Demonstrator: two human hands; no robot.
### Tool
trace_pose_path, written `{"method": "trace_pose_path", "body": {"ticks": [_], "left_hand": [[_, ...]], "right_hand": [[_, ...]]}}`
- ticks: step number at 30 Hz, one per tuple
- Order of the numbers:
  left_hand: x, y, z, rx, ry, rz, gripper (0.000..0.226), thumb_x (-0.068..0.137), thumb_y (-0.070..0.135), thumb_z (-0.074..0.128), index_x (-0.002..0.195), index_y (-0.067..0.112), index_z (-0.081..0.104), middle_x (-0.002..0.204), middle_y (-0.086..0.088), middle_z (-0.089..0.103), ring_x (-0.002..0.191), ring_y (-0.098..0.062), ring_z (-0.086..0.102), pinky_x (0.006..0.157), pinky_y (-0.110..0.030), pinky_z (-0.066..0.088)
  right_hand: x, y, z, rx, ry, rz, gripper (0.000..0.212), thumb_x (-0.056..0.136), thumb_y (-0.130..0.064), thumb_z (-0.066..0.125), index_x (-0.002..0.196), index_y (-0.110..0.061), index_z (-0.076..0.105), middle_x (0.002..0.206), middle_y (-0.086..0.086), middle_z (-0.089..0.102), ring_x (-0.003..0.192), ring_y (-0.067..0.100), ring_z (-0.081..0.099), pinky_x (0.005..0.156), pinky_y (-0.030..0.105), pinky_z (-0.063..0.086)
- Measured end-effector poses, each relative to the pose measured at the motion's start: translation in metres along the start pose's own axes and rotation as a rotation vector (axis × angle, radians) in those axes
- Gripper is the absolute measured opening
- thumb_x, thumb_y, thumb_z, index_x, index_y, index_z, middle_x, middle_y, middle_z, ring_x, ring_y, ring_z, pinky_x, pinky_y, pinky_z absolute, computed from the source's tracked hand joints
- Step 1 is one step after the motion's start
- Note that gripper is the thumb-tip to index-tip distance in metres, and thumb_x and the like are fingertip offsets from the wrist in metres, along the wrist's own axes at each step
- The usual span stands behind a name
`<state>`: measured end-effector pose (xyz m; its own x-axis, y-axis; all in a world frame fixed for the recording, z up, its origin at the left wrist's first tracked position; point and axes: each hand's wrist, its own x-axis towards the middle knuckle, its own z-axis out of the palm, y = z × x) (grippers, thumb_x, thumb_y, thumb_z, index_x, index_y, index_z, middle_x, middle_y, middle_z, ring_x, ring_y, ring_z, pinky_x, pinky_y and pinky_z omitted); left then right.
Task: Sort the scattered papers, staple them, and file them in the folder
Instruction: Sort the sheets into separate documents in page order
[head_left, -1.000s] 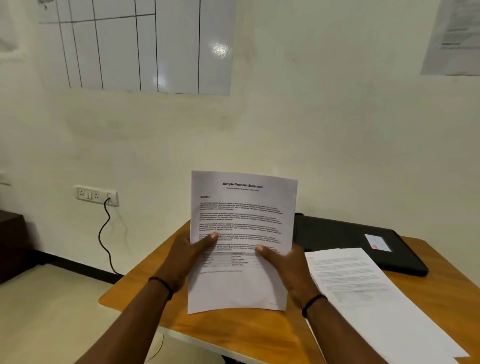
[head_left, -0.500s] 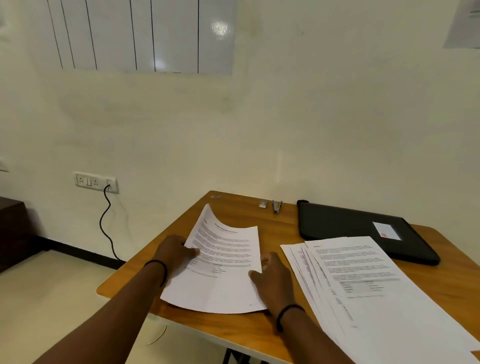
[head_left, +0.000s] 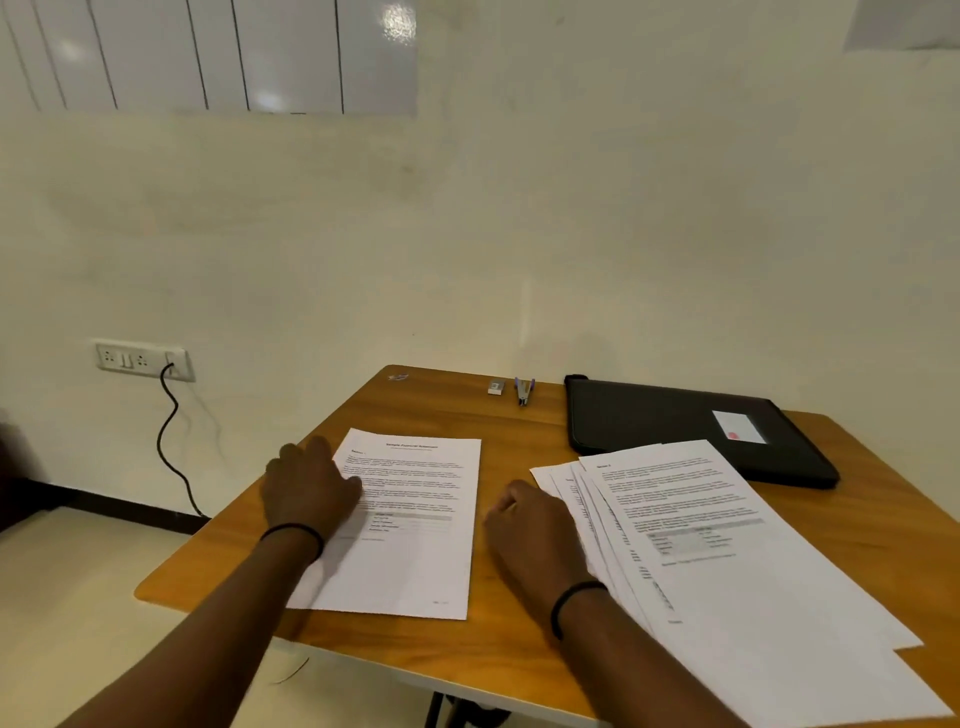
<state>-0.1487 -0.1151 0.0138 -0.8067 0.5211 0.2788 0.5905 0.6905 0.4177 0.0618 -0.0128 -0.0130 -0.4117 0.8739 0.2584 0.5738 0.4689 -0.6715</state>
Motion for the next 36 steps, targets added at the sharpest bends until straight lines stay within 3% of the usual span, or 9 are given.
{"method": "trace_pose_path", "body": {"ticks": [2, 5, 11, 18, 23, 26, 29, 33, 36], "left_hand": [[-0.020, 0.037, 0.004, -0.260, -0.049, 0.096, 0.025, 0.088, 0.031, 0.070, 0.101, 0.010, 0.066, 0.100, -0.007, 0.068, 0.096, -0.026, 0.064, 0.080, -0.033, 0.049], [-0.050, 0.098, 0.025, -0.605, -0.418, -0.002, 0.026, 0.090, 0.028, 0.069, 0.079, 0.005, 0.069, 0.075, -0.011, 0.073, 0.072, -0.027, 0.073, 0.076, -0.040, 0.061], [-0.086, 0.177, 0.045, -0.857, -0.709, -0.350, 0.025, 0.094, 0.026, 0.065, 0.093, 0.002, 0.056, 0.078, -0.019, 0.065, 0.066, -0.030, 0.063, 0.064, -0.035, 0.059], [-0.102, 0.215, 0.067, -0.800, -0.697, -0.370, 0.025, 0.092, 0.027, 0.067, 0.096, 0.003, 0.061, 0.081, -0.013, 0.064, 0.061, -0.022, 0.059, 0.051, -0.028, 0.049], [-0.106, 0.229, 0.079, -0.734, -0.603, -0.307, 0.023, 0.090, 0.024, 0.071, 0.097, 0.011, 0.054, 0.100, -0.009, 0.060, 0.083, -0.024, 0.062, 0.080, -0.036, 0.056], [-0.109, 0.237, 0.076, -0.814, -0.686, -0.368, 0.029, 0.090, 0.021, 0.071, 0.109, 0.010, 0.053, 0.103, -0.012, 0.061, 0.074, -0.025, 0.060, 0.065, -0.037, 0.052], [-0.108, 0.241, 0.069, -0.932, -0.728, -0.404, 0.021, 0.091, 0.022, 0.070, 0.101, 0.010, 0.056, 0.097, -0.014, 0.067, 0.072, -0.029, 0.065, 0.052, -0.036, 0.049], [-0.113, 0.240, 0.073, -1.105, -0.771, -0.410, 0.015, 0.090, 0.013, 0.068, 0.103, 0.013, 0.061, 0.105, -0.016, 0.069, 0.087, -0.036, 0.068, 0.069, -0.040, 0.056], [-0.116, 0.235, 0.080, -1.164, -0.792, -0.403, 0.033, 0.088, -0.006, 0.062, 0.117, 0.008, 0.059, 0.114, -0.019, 0.068, 0.089, -0.040, 0.068, 0.065, -0.043, 0.056]], "right_hand": [[0.008, 0.019, -0.023, -0.061, 0.104, 0.016, 0.016, 0.094, -0.024, 0.055, 0.079, -0.023, 0.060, 0.076, -0.008, 0.061, 0.071, 0.009, 0.057, 0.063, 0.023, 0.051], [0.020, 0.060, -0.064, -0.140, 0.193, 0.025, 0.015, 0.094, -0.023, 0.058, 0.078, -0.022, 0.058, 0.077, -0.005, 0.058, 0.072, 0.010, 0.055, 0.060, 0.017, 0.039], [0.017, 0.112, -0.094, -0.073, 0.173, 0.212, 0.023, 0.089, -0.012, 0.055, 0.067, -0.018, 0.055, 0.067, -0.006, 0.055, 0.068, 0.013, 0.052, 0.056, 0.019, 0.034], [0.012, 0.127, -0.098, 0.093, 0.209, 0.206, 0.026, 0.090, -0.013, 0.057, 0.065, -0.022, 0.055, 0.069, -0.004, 0.059, 0.068, 0.013, 0.057, 0.058, 0.016, 0.041], [0.015, 0.133, -0.100, 0.144, 0.239, 0.195, 0.026, 0.092, -0.015, 0.056, 0.066, -0.020, 0.055, 0.066, -0.003, 0.057, 0.062, 0.011, 0.052, 0.054, 0.012, 0.035], [0.015, 0.137, -0.099, 0.167, 0.255, 0.185, 0.024, 0.094, -0.018, 0.057, 0.070, -0.019, 0.057, 0.068, -0.003, 0.059, 0.063, 0.011, 0.054, 0.055, 0.011, 0.037], [0.016, 0.138, -0.099, 0.195, 0.259, 0.176, 0.021, 0.095, -0.022, 0.056, 0.074, -0.019, 0.061, 0.071, -0.003, 0.062, 0.066, 0.012, 0.057, 0.056, 0.011, 0.039], [0.016, 0.139, -0.098, 0.243, 0.297, 0.177, 0.022, 0.095, -0.020, 0.055, 0.074, -0.016, 0.062, 0.069, -0.002, 0.061, 0.066, 0.014, 0.057, 0.057, 0.014, 0.044], [0.016, 0.138, -0.098, 0.259, 0.314, 0.165, 0.022, 0.094, -0.019, 0.056, 0.072, -0.017, 0.060, 0.067, -0.005, 0.060, 0.064, 0.012, 0.057, 0.055, 0.013, 0.043]]}}
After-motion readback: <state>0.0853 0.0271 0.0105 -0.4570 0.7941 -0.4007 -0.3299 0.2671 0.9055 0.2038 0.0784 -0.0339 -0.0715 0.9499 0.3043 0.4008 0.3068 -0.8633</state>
